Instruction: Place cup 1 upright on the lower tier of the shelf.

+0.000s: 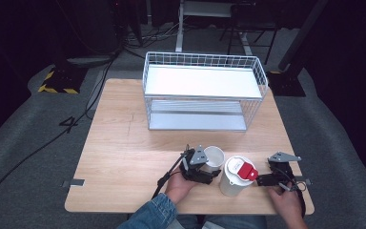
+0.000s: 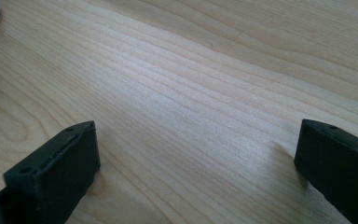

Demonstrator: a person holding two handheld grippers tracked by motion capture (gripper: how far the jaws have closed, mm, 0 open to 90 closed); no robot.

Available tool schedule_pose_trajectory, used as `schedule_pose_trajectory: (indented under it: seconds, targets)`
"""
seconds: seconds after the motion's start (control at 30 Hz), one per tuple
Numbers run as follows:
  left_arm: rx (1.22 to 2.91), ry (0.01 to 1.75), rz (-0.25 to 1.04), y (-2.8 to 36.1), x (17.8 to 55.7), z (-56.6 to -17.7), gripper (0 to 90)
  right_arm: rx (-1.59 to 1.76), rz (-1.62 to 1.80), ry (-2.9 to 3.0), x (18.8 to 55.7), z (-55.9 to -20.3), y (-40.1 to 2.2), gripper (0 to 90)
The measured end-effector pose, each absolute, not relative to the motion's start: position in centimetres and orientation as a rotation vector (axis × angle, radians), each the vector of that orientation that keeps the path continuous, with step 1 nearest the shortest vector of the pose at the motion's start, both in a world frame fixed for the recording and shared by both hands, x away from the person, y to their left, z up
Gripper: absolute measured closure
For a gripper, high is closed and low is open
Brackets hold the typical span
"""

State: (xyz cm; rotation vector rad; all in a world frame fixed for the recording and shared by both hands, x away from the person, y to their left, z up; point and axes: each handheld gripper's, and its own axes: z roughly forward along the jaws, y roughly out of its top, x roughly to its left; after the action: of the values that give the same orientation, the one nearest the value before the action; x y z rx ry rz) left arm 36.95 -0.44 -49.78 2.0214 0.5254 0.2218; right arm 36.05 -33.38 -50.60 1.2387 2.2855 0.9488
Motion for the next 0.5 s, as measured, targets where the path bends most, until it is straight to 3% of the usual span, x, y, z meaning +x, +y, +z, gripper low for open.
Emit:
schedule_pose_trajectory:
  seconds: [0.5]
  targets:
    - [2.017, 0.536, 0.219, -0.38, 36.72, -48.98, 22.2, 1.237, 0.949, 2.286, 36.06, -50.6, -33.39, 0.3]
